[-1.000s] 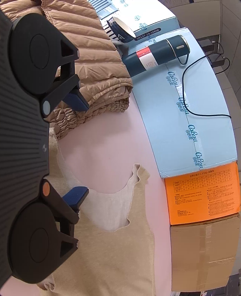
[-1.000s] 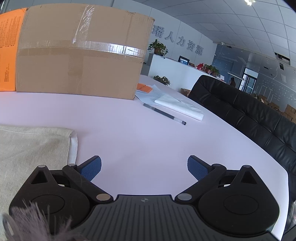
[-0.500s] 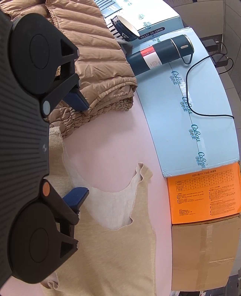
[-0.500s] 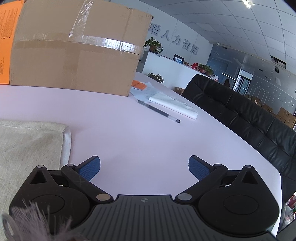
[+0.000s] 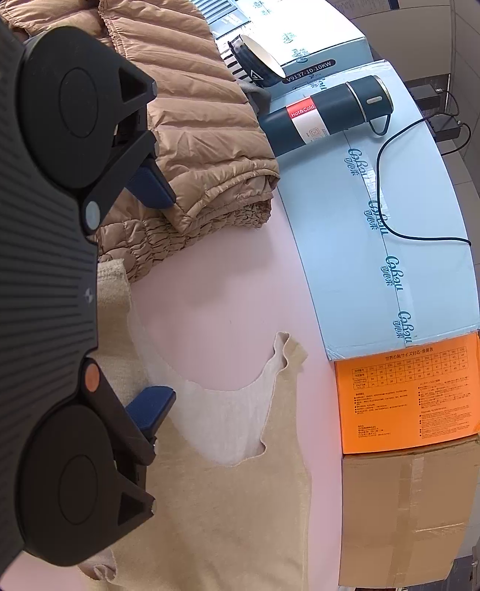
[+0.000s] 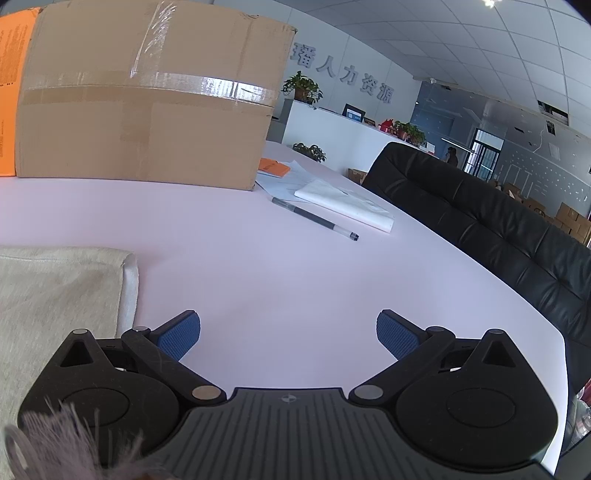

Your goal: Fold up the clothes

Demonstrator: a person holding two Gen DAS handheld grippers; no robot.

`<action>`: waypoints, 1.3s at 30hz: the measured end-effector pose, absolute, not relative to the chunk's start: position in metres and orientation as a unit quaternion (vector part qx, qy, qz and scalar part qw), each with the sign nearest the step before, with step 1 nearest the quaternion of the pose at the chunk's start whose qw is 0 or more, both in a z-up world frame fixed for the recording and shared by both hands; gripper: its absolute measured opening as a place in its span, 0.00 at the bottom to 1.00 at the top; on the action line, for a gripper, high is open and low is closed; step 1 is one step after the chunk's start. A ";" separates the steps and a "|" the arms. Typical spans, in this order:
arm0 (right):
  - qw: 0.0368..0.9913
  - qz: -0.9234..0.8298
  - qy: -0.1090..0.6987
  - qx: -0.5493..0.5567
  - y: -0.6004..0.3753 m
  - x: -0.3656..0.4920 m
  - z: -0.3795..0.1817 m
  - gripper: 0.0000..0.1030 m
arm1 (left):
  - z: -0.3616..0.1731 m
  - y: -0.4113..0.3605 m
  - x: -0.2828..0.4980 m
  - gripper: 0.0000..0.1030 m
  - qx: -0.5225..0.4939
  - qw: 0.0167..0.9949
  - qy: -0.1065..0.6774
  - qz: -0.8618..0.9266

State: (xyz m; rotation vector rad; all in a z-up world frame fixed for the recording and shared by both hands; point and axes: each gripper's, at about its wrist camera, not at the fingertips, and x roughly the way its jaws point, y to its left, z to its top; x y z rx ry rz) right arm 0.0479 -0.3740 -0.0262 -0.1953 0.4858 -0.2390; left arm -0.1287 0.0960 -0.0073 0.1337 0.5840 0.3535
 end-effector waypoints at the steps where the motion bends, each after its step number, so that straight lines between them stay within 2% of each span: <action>1: 0.959 -0.118 0.240 -0.097 -0.374 0.048 -0.026 1.00 | -0.008 0.096 -0.129 1.00 0.065 0.940 0.287 0.173; 15: 0.960 -0.127 0.232 -0.091 -0.375 0.045 -0.025 1.00 | -0.008 0.104 -0.130 1.00 0.043 0.940 0.291 0.175; 22: 0.960 -0.032 0.280 0.008 -0.401 0.023 -0.020 1.00 | -0.009 0.108 -0.131 1.00 0.028 0.940 0.294 0.171; 26: 0.959 0.027 0.277 0.053 -0.407 -0.016 -0.017 1.00 | -0.010 0.110 -0.131 1.00 0.027 0.940 0.295 0.170; 31: 0.923 0.160 0.315 0.156 -0.403 -0.081 -0.023 1.00 | -0.010 0.109 -0.131 1.00 0.028 0.940 0.295 0.171; 39: 0.912 0.261 0.291 0.122 -0.386 -0.171 -0.022 1.00 | -0.010 0.109 -0.130 1.00 0.032 0.939 0.295 0.172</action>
